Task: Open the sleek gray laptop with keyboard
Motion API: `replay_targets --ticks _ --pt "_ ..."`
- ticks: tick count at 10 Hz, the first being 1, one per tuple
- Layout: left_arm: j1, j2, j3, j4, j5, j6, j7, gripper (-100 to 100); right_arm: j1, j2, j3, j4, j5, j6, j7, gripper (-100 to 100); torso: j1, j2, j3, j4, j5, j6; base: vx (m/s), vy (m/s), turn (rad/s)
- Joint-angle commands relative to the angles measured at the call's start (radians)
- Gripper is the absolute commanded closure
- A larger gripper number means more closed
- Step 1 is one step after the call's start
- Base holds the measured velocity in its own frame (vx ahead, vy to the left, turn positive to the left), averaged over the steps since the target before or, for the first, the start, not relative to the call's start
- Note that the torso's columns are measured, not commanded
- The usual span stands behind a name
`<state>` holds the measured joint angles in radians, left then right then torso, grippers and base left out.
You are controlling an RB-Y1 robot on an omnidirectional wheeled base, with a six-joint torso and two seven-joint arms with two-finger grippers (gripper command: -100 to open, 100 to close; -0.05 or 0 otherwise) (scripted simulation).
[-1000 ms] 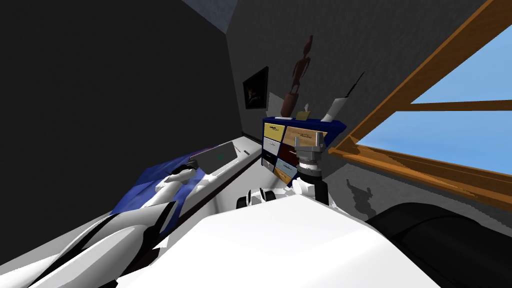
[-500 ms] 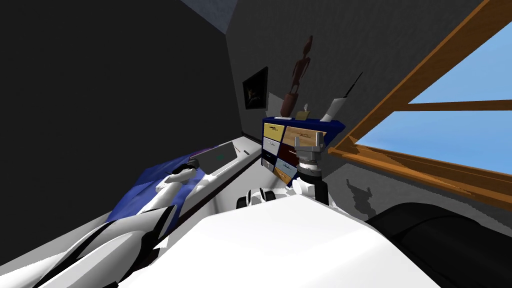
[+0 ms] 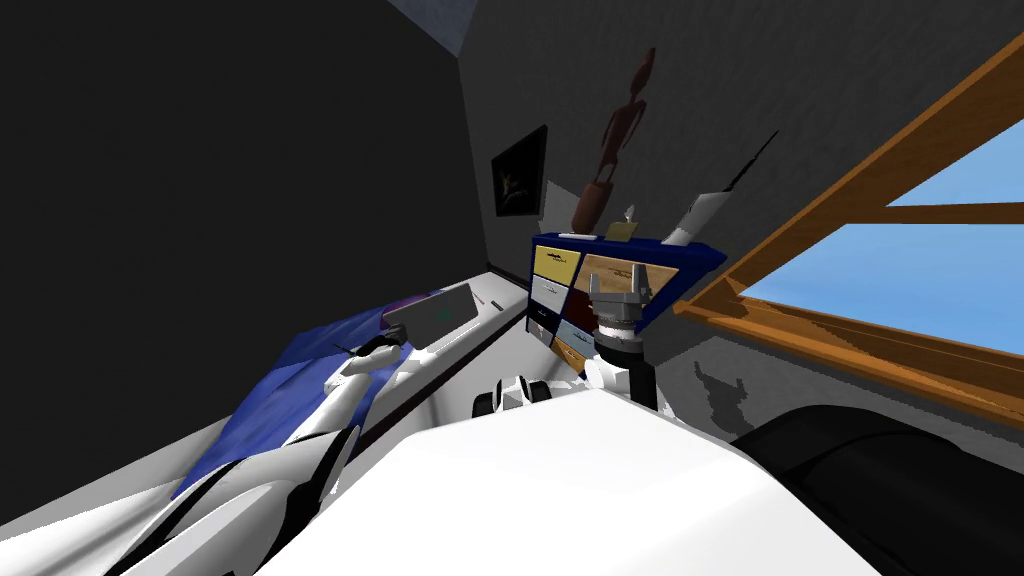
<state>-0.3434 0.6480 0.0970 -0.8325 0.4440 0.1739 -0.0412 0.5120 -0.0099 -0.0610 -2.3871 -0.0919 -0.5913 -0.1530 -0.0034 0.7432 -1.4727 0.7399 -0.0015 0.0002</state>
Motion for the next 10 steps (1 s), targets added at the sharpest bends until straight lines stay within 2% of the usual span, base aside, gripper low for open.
replay_targets --ticks 1,2,3,4,5,8,9,10 --pt "0.002 0.007 -0.008 -0.073 0.009 -0.001 0.001 100 0.0 0.0 0.0 0.0 0.0 0.0 0.0 0 0.001 -0.002 -0.001 -0.001 0.0 0.0 -0.014 -0.008 -0.002" --pt "0.064 -0.047 0.007 -0.13 -0.03 0.047 -0.004 100 0.0 0.0 0.0 0.0 0.0 0.0 0.0 0 0.003 -0.004 -0.003 -0.002 0.001 0.0 0.098 0.058 0.176" --pt "0.058 -0.057 0.007 -0.108 -0.03 0.047 -0.004 100 0.0 0.0 0.0 0.0 0.0 0.0 0.0 0 0.008 -0.011 -0.007 -0.004 0.003 -0.001 0.135 0.064 0.087" --pt "0.094 -0.06 0.007 -0.151 -0.03 0.047 -0.004 100 0.0 0.0 0.0 0.0 0.0 0.0 0.0 0 0.007 -0.012 -0.008 -0.004 0.003 0.0 0.071 0.035 -0.014" --pt "0.105 -0.06 0.007 -0.174 -0.03 0.047 -0.004 100 0.0 0.0 0.0 0.0 0.0 0.0 0.0 0 0.004 -0.006 -0.004 -0.002 0.002 0.0 0.018 0.016 -0.013" --pt "0.105 -0.06 0.007 -0.239 -0.03 0.047 -0.004 100 0.0 0.0 0.0 0.0 0.0 0.0 0.0 0 0.002 -0.002 -0.001 -0.001 0.001 0.0 -0.013 -0.004 0.0" --pt "0.157 -0.106 0.023 -0.281 -0.07 0.095 -0.009 100 0.0 0.0 0.0 0.0 0.0 0.0 0.0 0 0.003 -0.004 -0.003 -0.001 0.001 0.0 0.095 0.034 0.142" --pt "0.203 -0.127 0.023 -0.341 -0.07 0.095 -0.009 100 0.0 0.0 0.0 0.0 0.0 0.0 0.0 0 0.006 -0.011 -0.006 -0.003 0.002 -0.001 0.126 0.068 0.111"
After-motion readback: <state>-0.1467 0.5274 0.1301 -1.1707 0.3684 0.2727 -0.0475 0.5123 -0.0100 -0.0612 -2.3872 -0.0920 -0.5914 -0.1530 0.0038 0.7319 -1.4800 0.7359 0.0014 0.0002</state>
